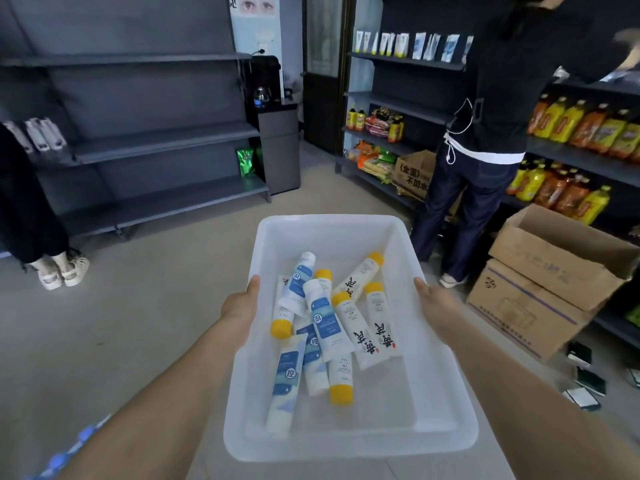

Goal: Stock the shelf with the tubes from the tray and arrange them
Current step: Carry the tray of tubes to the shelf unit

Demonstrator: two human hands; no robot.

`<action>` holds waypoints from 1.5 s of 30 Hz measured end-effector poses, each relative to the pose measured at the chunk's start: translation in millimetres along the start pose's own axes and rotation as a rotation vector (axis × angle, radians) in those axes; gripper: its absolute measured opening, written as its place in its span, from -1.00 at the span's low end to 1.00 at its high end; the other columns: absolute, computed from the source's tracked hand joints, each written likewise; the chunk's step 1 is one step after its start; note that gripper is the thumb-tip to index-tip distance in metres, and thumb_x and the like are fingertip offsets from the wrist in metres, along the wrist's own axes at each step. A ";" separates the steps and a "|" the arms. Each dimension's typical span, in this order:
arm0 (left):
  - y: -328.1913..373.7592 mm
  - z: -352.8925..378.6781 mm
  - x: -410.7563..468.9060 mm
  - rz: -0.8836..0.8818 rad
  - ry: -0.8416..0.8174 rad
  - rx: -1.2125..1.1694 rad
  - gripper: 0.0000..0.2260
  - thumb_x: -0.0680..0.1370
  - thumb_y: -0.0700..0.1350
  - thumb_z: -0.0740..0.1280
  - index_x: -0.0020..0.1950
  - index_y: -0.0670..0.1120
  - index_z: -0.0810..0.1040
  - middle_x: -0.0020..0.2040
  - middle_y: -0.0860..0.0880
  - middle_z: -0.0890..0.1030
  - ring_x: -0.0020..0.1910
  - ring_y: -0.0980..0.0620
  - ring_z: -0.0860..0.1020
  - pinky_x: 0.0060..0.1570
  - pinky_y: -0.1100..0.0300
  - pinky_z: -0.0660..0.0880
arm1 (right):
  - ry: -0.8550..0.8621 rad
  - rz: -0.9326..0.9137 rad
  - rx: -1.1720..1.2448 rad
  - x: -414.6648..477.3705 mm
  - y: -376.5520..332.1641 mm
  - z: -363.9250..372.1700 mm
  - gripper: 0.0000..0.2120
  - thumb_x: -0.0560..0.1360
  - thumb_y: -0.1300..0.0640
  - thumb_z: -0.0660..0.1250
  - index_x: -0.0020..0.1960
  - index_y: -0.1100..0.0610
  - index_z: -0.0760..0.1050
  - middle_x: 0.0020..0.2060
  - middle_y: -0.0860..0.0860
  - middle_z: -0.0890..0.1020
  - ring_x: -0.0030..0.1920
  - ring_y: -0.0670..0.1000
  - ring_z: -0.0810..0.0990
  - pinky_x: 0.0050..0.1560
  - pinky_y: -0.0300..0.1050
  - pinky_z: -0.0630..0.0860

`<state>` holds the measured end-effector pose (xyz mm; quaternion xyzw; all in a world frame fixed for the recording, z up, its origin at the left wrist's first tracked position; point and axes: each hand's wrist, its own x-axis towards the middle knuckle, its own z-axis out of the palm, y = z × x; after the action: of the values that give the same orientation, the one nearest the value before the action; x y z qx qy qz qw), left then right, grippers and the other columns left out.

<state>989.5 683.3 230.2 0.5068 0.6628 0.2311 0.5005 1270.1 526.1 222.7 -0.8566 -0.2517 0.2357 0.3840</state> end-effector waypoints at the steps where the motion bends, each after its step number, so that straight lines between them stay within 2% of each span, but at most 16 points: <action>1: 10.1 5.4 14.6 0.002 0.006 -0.006 -0.37 0.55 0.25 0.09 0.31 -0.27 0.40 0.19 -0.19 0.49 0.14 -0.19 0.46 0.02 0.09 0.33 | -0.016 -0.002 -0.009 16.9 -10.2 1.9 -0.49 0.61 -0.11 0.03 0.09 0.33 0.47 -0.10 0.15 0.48 -0.08 0.11 0.44 -0.06 -0.13 0.29; 5: 48.6 19.3 69.3 0.004 0.043 -0.018 -0.37 0.55 0.24 0.09 0.32 -0.28 0.39 0.29 -0.22 0.47 0.24 -0.22 0.44 0.13 0.05 0.37 | -0.028 -0.011 0.008 80.4 -48.4 13.6 -0.46 0.60 -0.14 0.03 0.16 0.32 0.48 0.04 0.21 0.56 0.09 0.20 0.52 0.10 -0.04 0.39; 9: 83.3 27.9 128.3 0.004 0.055 -0.026 -0.37 0.55 0.25 0.09 0.32 -0.28 0.39 0.29 -0.22 0.47 0.24 -0.23 0.44 0.19 0.02 0.38 | -0.025 -0.016 0.003 135.3 -84.9 31.2 -0.46 0.60 -0.13 0.04 0.22 0.32 0.45 0.15 0.25 0.54 0.18 0.23 0.49 0.12 -0.05 0.37; 12: 106.8 33.8 180.1 -0.007 0.042 -0.034 -0.36 0.54 0.27 0.09 0.30 -0.27 0.41 0.28 -0.22 0.48 0.22 -0.23 0.46 0.18 0.01 0.38 | -0.015 -0.017 -0.015 180.8 -110.7 49.9 -0.47 0.61 -0.11 0.04 0.19 0.35 0.45 0.14 0.25 0.54 0.16 0.22 0.49 0.05 -0.07 0.34; 15: 132.6 39.0 238.5 -0.011 0.013 -0.042 -0.37 0.53 0.28 0.09 0.27 -0.25 0.43 0.24 -0.21 0.50 0.18 -0.22 0.48 0.15 0.01 0.41 | 0.012 0.015 -0.025 228.8 -140.1 72.2 -0.46 0.60 -0.12 0.05 0.19 0.35 0.45 0.13 0.25 0.53 0.06 0.18 0.47 0.00 -0.09 0.30; 21: 202.8 43.0 360.4 -0.003 -0.047 -0.028 -0.34 0.51 0.31 0.11 0.27 -0.24 0.45 0.24 -0.20 0.51 0.18 -0.22 0.49 0.18 0.00 0.42 | 0.068 0.073 -0.015 322.8 -205.8 121.3 -0.43 0.58 -0.17 0.06 0.20 0.31 0.48 0.16 0.23 0.55 0.18 0.24 0.48 0.21 0.00 0.38; 26: 265.4 44.6 448.7 0.032 -0.079 0.007 -0.35 0.51 0.31 0.09 0.24 -0.23 0.46 0.20 -0.20 0.53 0.14 -0.23 0.51 0.17 -0.02 0.44 | 0.103 0.086 -0.032 391.0 -259.6 150.2 -0.42 0.59 -0.17 0.04 0.23 0.31 0.45 0.18 0.23 0.53 0.21 0.24 0.47 0.24 0.00 0.35; 30: 306.6 52.4 508.9 0.036 -0.093 0.001 -0.37 0.52 0.30 0.10 0.21 -0.23 0.47 0.17 -0.20 0.54 0.11 -0.22 0.52 0.16 -0.02 0.45 | 0.130 0.064 -0.041 442.1 -297.1 165.6 -0.43 0.60 -0.14 0.04 0.14 0.35 0.50 0.12 0.27 0.57 0.15 0.25 0.50 0.15 0.00 0.39; 34: 343.4 66.5 567.6 0.027 -0.105 0.002 -0.40 0.53 0.28 0.10 0.23 -0.23 0.44 0.04 -0.14 0.48 0.09 -0.20 0.49 0.05 0.03 0.40 | 0.151 0.044 -0.044 496.2 -328.1 182.0 -0.45 0.61 -0.11 0.04 0.15 0.37 0.48 0.12 0.27 0.55 0.16 0.25 0.49 0.13 -0.01 0.39; 36: 362.1 76.0 602.1 0.031 -0.117 -0.005 -0.37 0.52 0.30 0.10 0.26 -0.22 0.43 0.10 -0.16 0.50 0.13 -0.20 0.48 0.11 0.00 0.41 | 0.155 0.043 -0.041 531.0 -339.7 193.0 -0.46 0.61 -0.12 0.04 0.14 0.35 0.48 0.10 0.26 0.56 0.10 0.23 0.50 0.05 -0.04 0.37; 38: 382.7 86.8 638.8 0.044 -0.124 0.005 -0.36 0.52 0.31 0.09 0.31 -0.20 0.41 0.23 -0.18 0.49 0.19 -0.22 0.47 0.17 -0.01 0.39 | 0.155 0.052 -0.037 568.0 -350.4 204.5 -0.45 0.60 -0.14 0.04 0.13 0.34 0.48 0.06 0.25 0.56 -0.01 0.18 0.49 -0.03 -0.08 0.34; 42: 430.7 113.7 711.3 0.064 -0.131 0.055 -0.36 0.53 0.29 0.07 0.34 -0.21 0.38 0.28 -0.18 0.46 0.24 -0.22 0.44 0.10 0.03 0.37 | 0.153 0.077 -0.002 648.4 -372.0 225.3 -0.45 0.59 -0.15 0.05 0.11 0.34 0.49 -0.08 0.16 0.49 -0.04 0.15 0.47 -0.08 -0.12 0.31; 43: 443.8 119.7 726.4 0.068 -0.130 0.062 -0.36 0.53 0.29 0.08 0.33 -0.21 0.39 0.26 -0.17 0.47 0.22 -0.21 0.45 0.10 0.03 0.38 | 0.156 0.084 -0.001 666.6 -378.6 228.6 -0.47 0.59 -0.15 0.05 0.06 0.32 0.50 -0.10 0.15 0.48 -0.05 0.15 0.47 -0.08 -0.12 0.31; 45: 468.4 131.3 760.9 0.097 -0.137 0.064 -0.37 0.52 0.29 0.10 0.31 -0.21 0.42 0.26 -0.17 0.49 0.19 -0.20 0.47 0.16 0.04 0.39 | 0.161 0.091 -0.018 703.3 -392.6 234.0 -0.51 0.60 -0.15 0.04 -0.16 0.24 0.46 -0.16 0.14 0.49 -0.06 0.17 0.48 -0.10 -0.11 0.31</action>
<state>1324.9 1521.8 233.2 0.5686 0.6088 0.1985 0.5164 1568.3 1309.9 240.4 -0.8868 -0.1828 0.1809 0.3839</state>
